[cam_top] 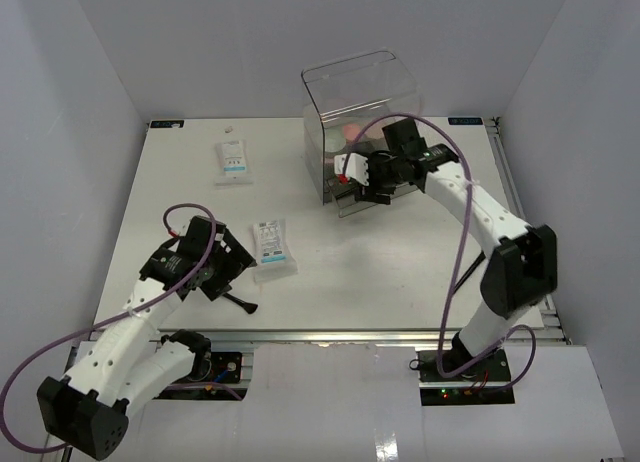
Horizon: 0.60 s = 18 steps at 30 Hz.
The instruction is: Organize the makeup
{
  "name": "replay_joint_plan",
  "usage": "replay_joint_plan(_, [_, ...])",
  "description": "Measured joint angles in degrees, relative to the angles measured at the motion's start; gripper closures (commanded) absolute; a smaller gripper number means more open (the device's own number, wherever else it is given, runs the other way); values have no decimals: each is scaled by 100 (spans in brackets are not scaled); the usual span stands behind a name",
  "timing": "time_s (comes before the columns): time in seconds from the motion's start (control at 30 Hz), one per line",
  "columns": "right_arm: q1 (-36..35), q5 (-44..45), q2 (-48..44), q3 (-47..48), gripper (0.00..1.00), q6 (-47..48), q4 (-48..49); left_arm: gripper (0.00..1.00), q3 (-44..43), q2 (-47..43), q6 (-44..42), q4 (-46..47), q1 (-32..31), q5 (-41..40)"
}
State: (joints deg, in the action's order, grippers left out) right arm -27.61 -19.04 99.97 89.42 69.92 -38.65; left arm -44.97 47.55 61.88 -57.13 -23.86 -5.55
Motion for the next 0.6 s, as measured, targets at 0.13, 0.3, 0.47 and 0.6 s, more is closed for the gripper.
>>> replay_joint_plan(0.13, [99, -835, -1573, -1079, 29, -842, 139, 24, 121, 679, 15, 126, 170, 273])
replay_joint_plan(0.3, [329, -1671, -3262, -2655, 28, -1520, 528, 29, 381, 1322, -70, 214, 631, 619])
replay_joint_plan(0.47, [815, -2234, -3738, -3620, 28, -1918, 880, 30, 479, 1493, -96, 328, 1030, 598])
replay_joint_plan(0.6, [1331, -2554, -3831, -3854, 28, -2083, 941, 30, 787, 1645, -101, 557, 1322, 554])
